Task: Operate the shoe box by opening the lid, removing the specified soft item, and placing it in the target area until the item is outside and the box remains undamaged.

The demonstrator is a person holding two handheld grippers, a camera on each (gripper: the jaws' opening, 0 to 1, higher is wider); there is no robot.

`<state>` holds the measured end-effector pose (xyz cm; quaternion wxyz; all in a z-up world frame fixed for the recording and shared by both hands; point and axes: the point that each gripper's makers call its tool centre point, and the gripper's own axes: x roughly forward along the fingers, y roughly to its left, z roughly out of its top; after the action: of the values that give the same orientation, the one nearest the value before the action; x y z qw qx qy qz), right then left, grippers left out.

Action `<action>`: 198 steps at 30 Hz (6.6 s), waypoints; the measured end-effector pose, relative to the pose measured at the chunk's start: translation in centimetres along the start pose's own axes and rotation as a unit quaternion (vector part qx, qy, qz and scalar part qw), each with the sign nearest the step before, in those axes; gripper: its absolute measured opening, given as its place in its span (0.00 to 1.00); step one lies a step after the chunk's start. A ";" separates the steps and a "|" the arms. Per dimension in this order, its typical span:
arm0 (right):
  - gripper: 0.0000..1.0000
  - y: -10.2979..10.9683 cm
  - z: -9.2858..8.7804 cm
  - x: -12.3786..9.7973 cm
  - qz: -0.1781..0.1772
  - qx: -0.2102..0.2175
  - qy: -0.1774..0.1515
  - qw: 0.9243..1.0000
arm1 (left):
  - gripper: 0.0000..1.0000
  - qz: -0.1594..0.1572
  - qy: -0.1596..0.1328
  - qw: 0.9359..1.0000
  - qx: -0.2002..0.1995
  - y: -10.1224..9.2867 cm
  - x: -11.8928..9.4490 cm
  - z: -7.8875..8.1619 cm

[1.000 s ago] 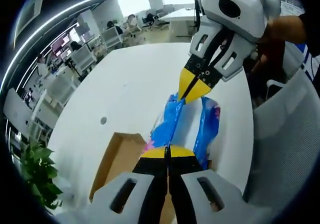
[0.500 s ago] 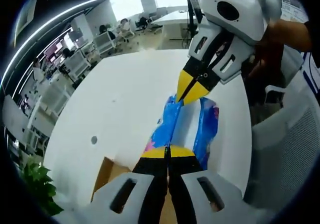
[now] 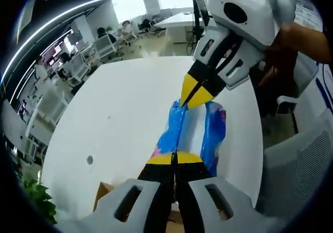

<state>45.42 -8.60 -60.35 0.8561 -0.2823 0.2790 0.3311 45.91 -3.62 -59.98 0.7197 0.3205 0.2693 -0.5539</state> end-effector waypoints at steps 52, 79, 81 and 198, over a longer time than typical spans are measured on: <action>0.00 -4.2 -14.2 7.5 0.018 -0.023 0.090 0.995 | 0.00 -0.042 0.010 0.998 -0.051 -0.2 16.3 -2.1; 0.00 -4.7 -14.5 7.6 0.002 -0.014 0.104 0.994 | 0.04 -0.045 -0.004 0.995 -0.088 0.1 15.5 -2.0; 0.02 -4.7 -14.3 7.3 -0.001 -0.010 0.103 0.995 | 0.05 -0.048 -0.006 0.995 -0.088 0.1 15.1 -1.9; 0.41 21.1 9.9 16.7 0.302 -0.154 0.010 0.941 | 0.97 0.166 -0.090 0.945 -0.267 -6.1 -22.3 -27.8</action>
<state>43.44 17.97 -70.98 0.6590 -0.3166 0.3055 0.6100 33.66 30.32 -62.45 0.8818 0.1052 0.2846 -0.3611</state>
